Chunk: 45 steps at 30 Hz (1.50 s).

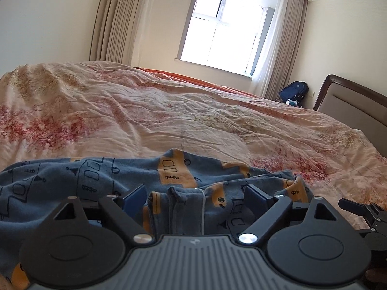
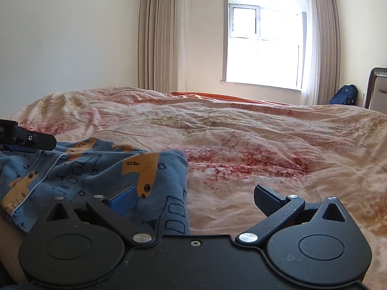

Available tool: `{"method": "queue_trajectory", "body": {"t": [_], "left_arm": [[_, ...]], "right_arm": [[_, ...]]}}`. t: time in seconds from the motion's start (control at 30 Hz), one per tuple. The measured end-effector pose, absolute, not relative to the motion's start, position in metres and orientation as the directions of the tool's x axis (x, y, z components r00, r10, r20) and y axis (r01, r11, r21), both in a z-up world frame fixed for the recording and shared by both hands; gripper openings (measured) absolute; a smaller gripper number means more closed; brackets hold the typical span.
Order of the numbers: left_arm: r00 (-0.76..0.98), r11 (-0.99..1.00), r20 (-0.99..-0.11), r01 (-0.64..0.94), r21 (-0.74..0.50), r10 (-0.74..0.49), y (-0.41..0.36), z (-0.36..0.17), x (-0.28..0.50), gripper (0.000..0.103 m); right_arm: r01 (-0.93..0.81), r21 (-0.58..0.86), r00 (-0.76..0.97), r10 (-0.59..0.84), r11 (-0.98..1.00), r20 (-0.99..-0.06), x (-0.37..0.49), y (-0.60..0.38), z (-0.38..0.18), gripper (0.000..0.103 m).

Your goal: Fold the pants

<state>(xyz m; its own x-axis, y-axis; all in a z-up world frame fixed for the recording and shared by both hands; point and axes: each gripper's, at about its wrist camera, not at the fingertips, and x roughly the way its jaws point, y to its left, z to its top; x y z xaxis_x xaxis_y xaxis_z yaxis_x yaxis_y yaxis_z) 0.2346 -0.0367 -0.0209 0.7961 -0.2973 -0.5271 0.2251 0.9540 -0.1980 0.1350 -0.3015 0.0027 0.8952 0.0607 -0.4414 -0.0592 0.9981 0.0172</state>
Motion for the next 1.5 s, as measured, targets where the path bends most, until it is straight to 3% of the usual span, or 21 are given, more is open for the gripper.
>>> {"method": "queue_trajectory", "body": {"t": [0.23,0.53,0.73,0.9,1.13,1.3,1.5], "left_arm": [[0.778,0.975,-0.588,0.168,-0.144,-0.221,-0.043,-0.041,0.237,0.095],[0.822,0.979,-0.533,0.150,-0.140,-0.202,-0.053,-0.039,0.232,0.102],[0.850,0.990,-0.507,0.111,-0.093,-0.143,-0.058,-0.057,0.222,0.102],[0.853,0.987,-0.498,0.121,-0.108,-0.159,-0.055,-0.059,0.221,0.102],[0.865,0.984,-0.471,0.129,-0.120,-0.170,-0.051,-0.062,0.217,0.102],[0.869,0.983,-0.463,0.132,-0.125,-0.176,-0.049,-0.064,0.216,0.102],[0.867,0.981,-0.461,0.137,-0.141,-0.187,-0.047,-0.064,0.215,0.102]], "right_arm": [[-0.034,-0.038,0.895,0.013,0.999,-0.446,0.115,-0.304,-0.018,0.102],[-0.006,0.010,0.921,0.009,1.000,-0.389,0.135,-0.320,0.009,0.102],[-0.079,0.024,0.885,0.081,0.997,-0.458,0.190,-0.306,0.020,0.102],[-0.040,-0.129,0.836,-0.037,0.991,-0.548,0.189,-0.305,-0.006,0.102],[0.030,-0.057,0.857,-0.055,0.998,-0.512,0.162,-0.327,-0.008,0.102],[-0.064,-0.069,0.887,0.025,0.995,-0.461,0.172,-0.313,0.018,0.102],[-0.279,-0.248,0.809,0.089,0.928,-0.581,0.207,-0.268,0.017,0.102]]}}
